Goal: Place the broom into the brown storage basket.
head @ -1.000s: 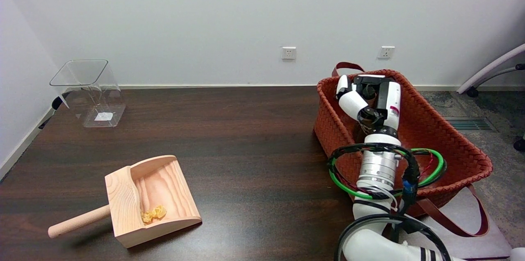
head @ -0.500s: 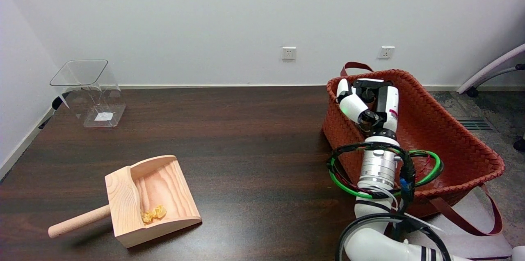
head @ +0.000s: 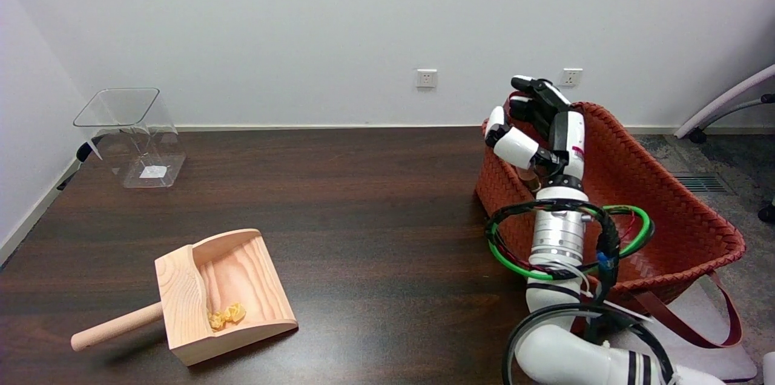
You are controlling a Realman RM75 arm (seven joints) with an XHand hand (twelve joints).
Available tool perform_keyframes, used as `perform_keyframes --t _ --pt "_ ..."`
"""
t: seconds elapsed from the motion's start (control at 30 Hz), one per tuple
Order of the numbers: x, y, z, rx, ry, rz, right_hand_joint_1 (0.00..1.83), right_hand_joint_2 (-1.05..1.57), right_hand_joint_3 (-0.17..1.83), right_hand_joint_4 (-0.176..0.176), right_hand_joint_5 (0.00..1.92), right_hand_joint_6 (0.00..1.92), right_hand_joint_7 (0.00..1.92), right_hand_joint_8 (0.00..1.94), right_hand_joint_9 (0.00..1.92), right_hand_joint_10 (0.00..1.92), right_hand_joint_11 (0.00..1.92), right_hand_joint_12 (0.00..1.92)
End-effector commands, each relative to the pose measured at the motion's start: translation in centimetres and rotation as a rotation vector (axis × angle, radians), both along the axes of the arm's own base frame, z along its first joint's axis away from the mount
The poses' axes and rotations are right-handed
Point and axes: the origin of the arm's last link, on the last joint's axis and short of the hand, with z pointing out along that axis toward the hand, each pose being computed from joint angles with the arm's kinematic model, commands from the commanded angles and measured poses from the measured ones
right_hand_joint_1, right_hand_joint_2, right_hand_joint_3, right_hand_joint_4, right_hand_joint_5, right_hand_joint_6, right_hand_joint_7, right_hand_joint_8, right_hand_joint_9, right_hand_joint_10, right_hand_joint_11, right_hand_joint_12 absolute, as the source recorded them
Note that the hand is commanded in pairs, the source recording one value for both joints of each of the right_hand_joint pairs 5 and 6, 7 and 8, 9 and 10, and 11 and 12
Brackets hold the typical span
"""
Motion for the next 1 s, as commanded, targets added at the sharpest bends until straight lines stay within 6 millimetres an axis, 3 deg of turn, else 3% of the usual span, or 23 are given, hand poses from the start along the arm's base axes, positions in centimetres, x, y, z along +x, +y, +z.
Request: perform_keyframes --t 0.03,0.17,0.27,0.53,1.0 --pt "6.0 0.0 -1.1 0.038 0.240 0.115 1.05 0.36 1.28 0.000 0.54 0.54 0.43 0.43 0.54 0.54 0.54 0.54" --pt "7.1 0.3 -0.3 0.024 0.251 0.139 1.03 0.26 1.26 0.000 0.28 0.28 0.33 0.33 0.28 0.28 0.28 0.28" --pt "8.1 0.5 0.8 0.006 0.256 0.160 1.01 0.22 1.27 0.000 0.21 0.21 0.29 0.29 0.21 0.21 0.21 0.21" --pt "9.9 1.4 3.8 -0.039 0.225 0.162 0.94 0.26 1.22 0.000 0.25 0.25 0.25 0.25 0.25 0.25 0.25 0.25" --pt "10.2 2.4 7.8 -0.125 0.260 0.119 0.95 0.40 1.06 0.000 0.34 0.34 0.24 0.24 0.34 0.34 0.34 0.34"
